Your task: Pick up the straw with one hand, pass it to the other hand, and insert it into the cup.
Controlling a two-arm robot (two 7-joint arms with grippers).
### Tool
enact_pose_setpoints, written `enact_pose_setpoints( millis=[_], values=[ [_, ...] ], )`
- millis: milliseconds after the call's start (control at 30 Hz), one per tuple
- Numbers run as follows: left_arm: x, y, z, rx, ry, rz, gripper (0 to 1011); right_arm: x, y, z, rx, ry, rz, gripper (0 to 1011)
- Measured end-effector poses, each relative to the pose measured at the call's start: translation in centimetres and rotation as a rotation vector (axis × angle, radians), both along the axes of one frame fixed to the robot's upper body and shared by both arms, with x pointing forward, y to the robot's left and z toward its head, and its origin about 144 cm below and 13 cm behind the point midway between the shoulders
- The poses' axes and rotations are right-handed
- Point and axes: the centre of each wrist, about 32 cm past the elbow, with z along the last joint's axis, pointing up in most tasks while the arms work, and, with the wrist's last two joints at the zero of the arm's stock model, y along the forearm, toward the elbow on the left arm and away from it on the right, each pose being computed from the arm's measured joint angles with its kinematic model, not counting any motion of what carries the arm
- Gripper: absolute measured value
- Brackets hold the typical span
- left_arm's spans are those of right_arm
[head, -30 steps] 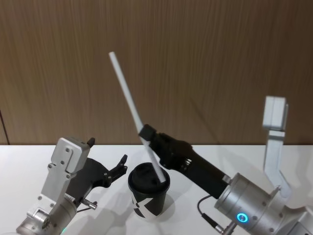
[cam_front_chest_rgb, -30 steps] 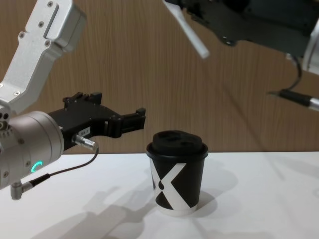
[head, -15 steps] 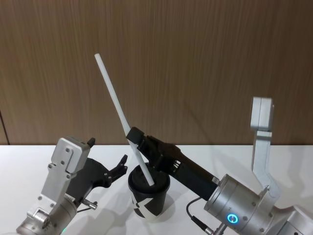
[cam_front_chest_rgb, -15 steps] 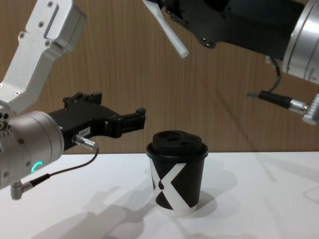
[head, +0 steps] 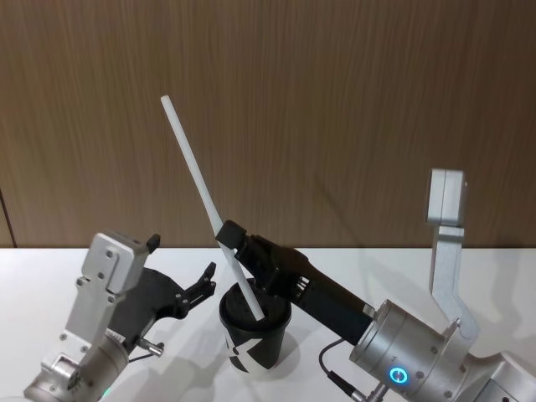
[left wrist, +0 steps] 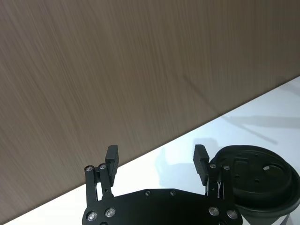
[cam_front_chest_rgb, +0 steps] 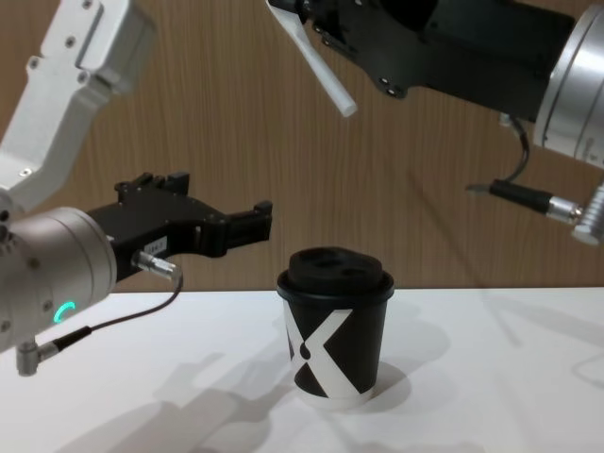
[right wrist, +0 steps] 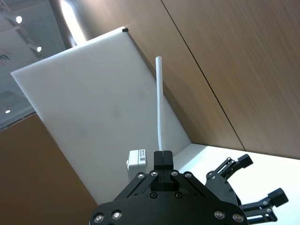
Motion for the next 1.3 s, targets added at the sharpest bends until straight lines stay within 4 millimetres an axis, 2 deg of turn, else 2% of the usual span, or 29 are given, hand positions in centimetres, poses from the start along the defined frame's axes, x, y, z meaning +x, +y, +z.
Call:
enact_pose_setpoints(
  millis=[367,1033,1300],
  values=[
    [-0.3,1.4,1.3,-0.100,0.003,-0.010,1003,0.1,-0.1,-0.1,0.000,-0.001,0.002,0],
    [-1.5,5.4,6.3,-0.397,-0.009,-0.119,1003,0.1,-0.1,-0.1,0.001,-0.002,0.005,0],
    [-1.8,6.5,7.5,-0.488,0.011,-0.177,1003,0.1,-0.1,-0.1,0.001,-0.002,0.004,0]
  ],
)
